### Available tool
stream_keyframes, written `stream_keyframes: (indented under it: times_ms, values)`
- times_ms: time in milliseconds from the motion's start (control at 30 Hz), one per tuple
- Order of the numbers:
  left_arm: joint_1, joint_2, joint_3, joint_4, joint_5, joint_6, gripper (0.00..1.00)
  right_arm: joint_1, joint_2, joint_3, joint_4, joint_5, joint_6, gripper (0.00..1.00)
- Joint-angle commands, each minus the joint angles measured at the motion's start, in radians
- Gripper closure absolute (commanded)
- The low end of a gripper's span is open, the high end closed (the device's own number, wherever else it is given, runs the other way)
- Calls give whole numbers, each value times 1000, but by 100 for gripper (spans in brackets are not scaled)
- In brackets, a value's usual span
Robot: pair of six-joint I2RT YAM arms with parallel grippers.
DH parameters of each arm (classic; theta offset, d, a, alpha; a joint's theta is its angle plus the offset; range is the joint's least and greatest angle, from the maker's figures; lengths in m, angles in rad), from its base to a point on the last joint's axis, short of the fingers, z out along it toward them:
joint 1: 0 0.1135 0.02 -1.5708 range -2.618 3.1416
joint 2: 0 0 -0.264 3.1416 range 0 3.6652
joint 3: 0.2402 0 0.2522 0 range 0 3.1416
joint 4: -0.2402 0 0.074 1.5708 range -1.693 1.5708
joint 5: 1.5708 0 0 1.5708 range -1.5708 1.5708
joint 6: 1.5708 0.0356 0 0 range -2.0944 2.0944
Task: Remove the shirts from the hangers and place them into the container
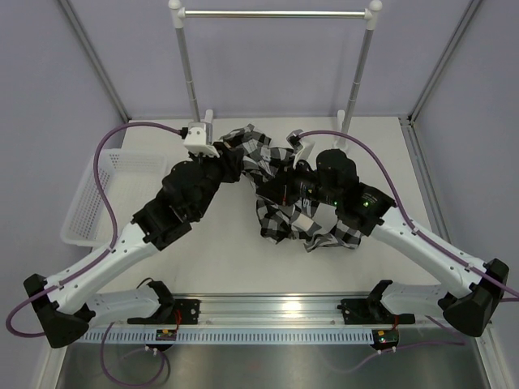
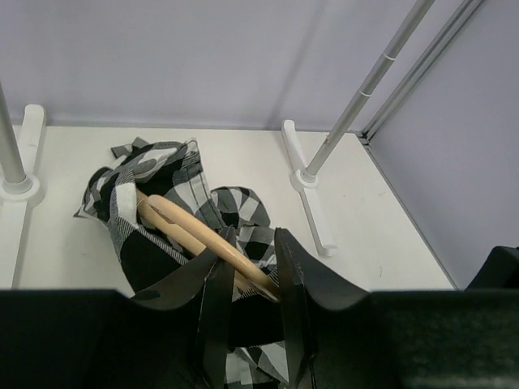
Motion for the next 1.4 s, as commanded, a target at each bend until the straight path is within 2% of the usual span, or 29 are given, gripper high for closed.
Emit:
stream_keyframes:
  times_ms: [0, 67, 100, 167, 267, 367, 400, 433, 500, 567, 633, 833, 1033, 1367]
  values:
    - [-2, -32, -18, 161, 46, 53, 72, 14, -40, 58, 69, -83, -5, 100]
    - [-2, -36, -33, 186, 46, 62, 79, 14, -45, 60, 64, -81, -11, 100]
    - [-2, -38, -35, 190, 40, 69, 89, 14, -46, 60, 57, -80, -14, 100]
    - [0, -35, -32, 193, 13, 79, 98, 14, -54, 60, 43, -52, -26, 97]
    - [0, -21, -16, 195, -26, 105, 100, 14, -66, 63, -6, 7, -63, 88]
    - [0, 6, 22, 190, -63, 132, 100, 14, -86, 72, -60, 50, -103, 64]
    - [1, 17, 36, 184, -72, 143, 100, 14, -92, 80, -87, 58, -114, 48]
    - [1, 39, 48, 180, -80, 151, 100, 15, -97, 87, -104, 66, -124, 41]
    - [1, 62, 79, 184, -73, 180, 100, 14, -114, 113, -156, 81, -158, 27]
    - [1, 88, 88, 195, -67, 197, 100, 14, -135, 129, -189, 97, -195, 21]
    - [1, 100, 88, 203, -54, 221, 100, 15, -149, 150, -233, 109, -221, 19]
    - [4, 80, 73, 189, -8, 226, 100, 14, -157, 138, -258, 121, -308, 20]
    - [4, 69, 94, 141, 25, 188, 100, 14, -54, 90, -129, 57, -347, 22]
    - [4, 45, 87, 117, 46, 163, 100, 14, 130, 123, 1, 25, -445, 23]
